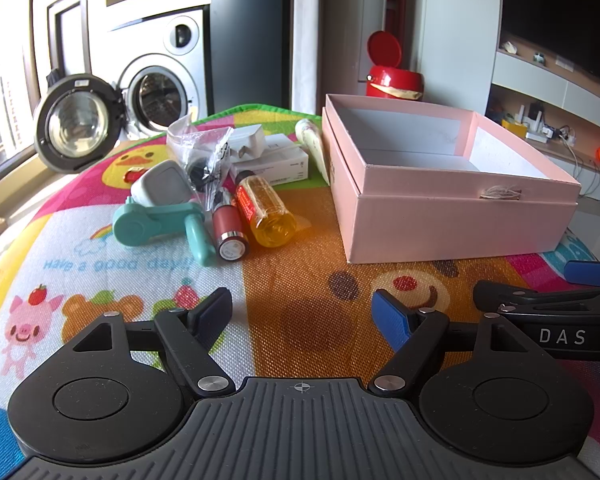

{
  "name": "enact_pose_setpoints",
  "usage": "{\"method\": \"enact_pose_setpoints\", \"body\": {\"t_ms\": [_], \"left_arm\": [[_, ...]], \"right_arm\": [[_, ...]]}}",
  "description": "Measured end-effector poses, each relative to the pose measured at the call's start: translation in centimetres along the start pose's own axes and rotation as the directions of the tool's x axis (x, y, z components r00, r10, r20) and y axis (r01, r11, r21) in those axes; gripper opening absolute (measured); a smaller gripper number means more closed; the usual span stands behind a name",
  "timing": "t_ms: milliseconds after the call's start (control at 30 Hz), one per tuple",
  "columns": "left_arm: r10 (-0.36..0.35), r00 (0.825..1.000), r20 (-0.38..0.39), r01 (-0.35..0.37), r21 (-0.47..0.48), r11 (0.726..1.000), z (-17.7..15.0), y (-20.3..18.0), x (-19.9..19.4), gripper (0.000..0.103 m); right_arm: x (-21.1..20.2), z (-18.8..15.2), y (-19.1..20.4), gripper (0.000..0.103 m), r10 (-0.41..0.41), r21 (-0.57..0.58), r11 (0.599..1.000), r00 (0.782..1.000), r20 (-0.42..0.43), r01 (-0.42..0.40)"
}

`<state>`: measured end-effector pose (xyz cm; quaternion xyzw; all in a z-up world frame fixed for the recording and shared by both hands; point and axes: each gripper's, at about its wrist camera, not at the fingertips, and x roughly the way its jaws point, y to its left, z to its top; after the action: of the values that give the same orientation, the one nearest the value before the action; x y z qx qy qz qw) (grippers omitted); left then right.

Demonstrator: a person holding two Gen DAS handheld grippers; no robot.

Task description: Organize rigid objects

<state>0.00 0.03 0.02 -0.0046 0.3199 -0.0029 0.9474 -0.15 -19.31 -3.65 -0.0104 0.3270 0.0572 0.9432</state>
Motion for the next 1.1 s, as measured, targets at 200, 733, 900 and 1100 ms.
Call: {"method": "enact_pose_setpoints", "body": {"t_ms": [200, 733, 900, 1100], "left_arm": [[0.005, 1.0, 0.0, -0.005, 0.006, 1.0, -0.03, -0.06, -0.03, 0.082], [0.007, 1.0, 0.0, -0.007, 0.008, 1.0, 0.0, -0.17, 0.12, 0.082], [0.008, 1.0, 0.0, -0.007, 0.009, 1.0, 0.0, -0.2, 0.11, 0.082], [0.008, 1.0, 0.0, -0.008, 0.009, 1.0, -0.01, -0.2, 0.12, 0.082]], "right_arm": [[-0.05, -0.01, 0.0, 0.103, 0.0, 0.0, 1.0, 1.0, 0.0, 0.0], [-0.04, -0.03, -0.01, 0.103, 0.0, 0.0, 1.0, 1.0, 0.001, 0.0], [-0.04, -0.02, 0.03, 0.103, -0.002, -0.002, 1.0, 1.0, 0.0, 0.002], [-0.05, 0.01, -0.03, 0.103, -0.001, -0.001, 1.0, 1.0, 0.0, 0.001]]}}
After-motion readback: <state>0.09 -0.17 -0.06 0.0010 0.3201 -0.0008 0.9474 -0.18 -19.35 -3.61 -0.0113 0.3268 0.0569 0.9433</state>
